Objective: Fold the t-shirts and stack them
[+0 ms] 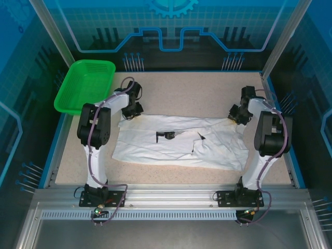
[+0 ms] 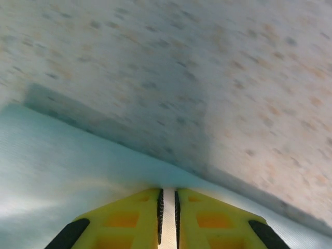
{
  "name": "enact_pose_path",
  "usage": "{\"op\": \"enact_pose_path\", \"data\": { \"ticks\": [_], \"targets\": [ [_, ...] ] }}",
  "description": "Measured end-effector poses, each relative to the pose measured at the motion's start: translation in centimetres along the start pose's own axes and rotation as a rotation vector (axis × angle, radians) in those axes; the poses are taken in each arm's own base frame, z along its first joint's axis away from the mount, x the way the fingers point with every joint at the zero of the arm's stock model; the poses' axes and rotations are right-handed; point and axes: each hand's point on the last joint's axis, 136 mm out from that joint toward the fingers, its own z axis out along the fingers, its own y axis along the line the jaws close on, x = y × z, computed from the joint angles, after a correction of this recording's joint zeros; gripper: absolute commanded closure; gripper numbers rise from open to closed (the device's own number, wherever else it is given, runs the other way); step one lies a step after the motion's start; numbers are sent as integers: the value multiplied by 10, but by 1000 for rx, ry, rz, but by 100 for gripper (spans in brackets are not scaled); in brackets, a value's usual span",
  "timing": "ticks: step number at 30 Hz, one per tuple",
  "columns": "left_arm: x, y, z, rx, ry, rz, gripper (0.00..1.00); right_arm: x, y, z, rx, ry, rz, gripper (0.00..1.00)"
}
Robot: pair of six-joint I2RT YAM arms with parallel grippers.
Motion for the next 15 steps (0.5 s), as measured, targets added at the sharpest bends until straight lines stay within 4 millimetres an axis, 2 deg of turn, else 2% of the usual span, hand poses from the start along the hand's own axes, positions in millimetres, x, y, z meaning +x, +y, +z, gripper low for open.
{"op": "enact_pose_path", "data": {
  "ticks": [3, 5, 10, 15],
  "targets": [
    [-7, 12, 2, -7, -21, -48, 83, -7, -8, 10, 10, 16, 33, 74],
    [-8, 18, 1, -9, -40, -67, 82, -14, -9, 10, -8, 14, 62, 67],
    [-5, 29, -2, -30, -71, -95, 78, -27, -11, 9, -53, 19, 120, 64],
    [-8, 39, -9, -51, -97, -121, 73, -35, -16, 7, -71, 5, 164, 54]
  ]
}}
